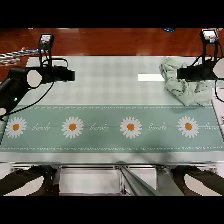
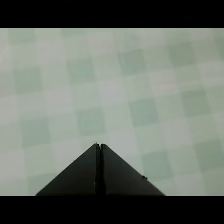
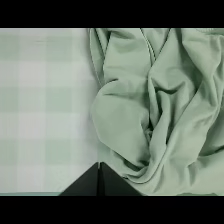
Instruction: Fold the shirts.
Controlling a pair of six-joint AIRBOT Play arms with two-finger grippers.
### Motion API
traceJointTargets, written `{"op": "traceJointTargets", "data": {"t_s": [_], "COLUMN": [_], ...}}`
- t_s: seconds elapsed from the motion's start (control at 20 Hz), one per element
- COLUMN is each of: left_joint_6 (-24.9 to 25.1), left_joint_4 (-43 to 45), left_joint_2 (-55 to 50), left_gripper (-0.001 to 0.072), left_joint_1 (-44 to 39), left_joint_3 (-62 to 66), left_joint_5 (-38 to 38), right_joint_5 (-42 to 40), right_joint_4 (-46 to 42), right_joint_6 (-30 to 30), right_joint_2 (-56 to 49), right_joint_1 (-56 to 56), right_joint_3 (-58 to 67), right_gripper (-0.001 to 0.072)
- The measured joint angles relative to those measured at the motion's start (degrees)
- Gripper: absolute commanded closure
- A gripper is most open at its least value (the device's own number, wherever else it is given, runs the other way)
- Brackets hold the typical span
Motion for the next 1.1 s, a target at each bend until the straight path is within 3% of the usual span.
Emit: {"op": "traceJointTargets", "data": {"t_s": [0.6, 0.75, 1.1], "left_joint_6": [0.00, 0.02, -0.15], "left_joint_4": [0.00, 0.00, -0.70], "left_joint_2": [0.00, -0.13, -1.51], "left_gripper": [0.0688, 0.0688, 0.0688], "left_joint_1": [-0.02, 0.00, -0.02], "left_joint_3": [0.00, 0.00, 0.00], "left_joint_5": [0.00, 1.09, 14.14], "right_joint_5": [-1.68, -8.22, -31.32], "right_joint_4": [-0.02, 0.00, 4.68], "right_joint_6": [0.00, 0.00, 1.73], "right_joint_2": [-0.04, -0.04, 0.66], "right_joint_1": [0.00, 0.00, 0.00], "right_joint_3": [0.00, 0.00, 0.00], "right_gripper": [0.0688, 0.0688, 0.0688]}}
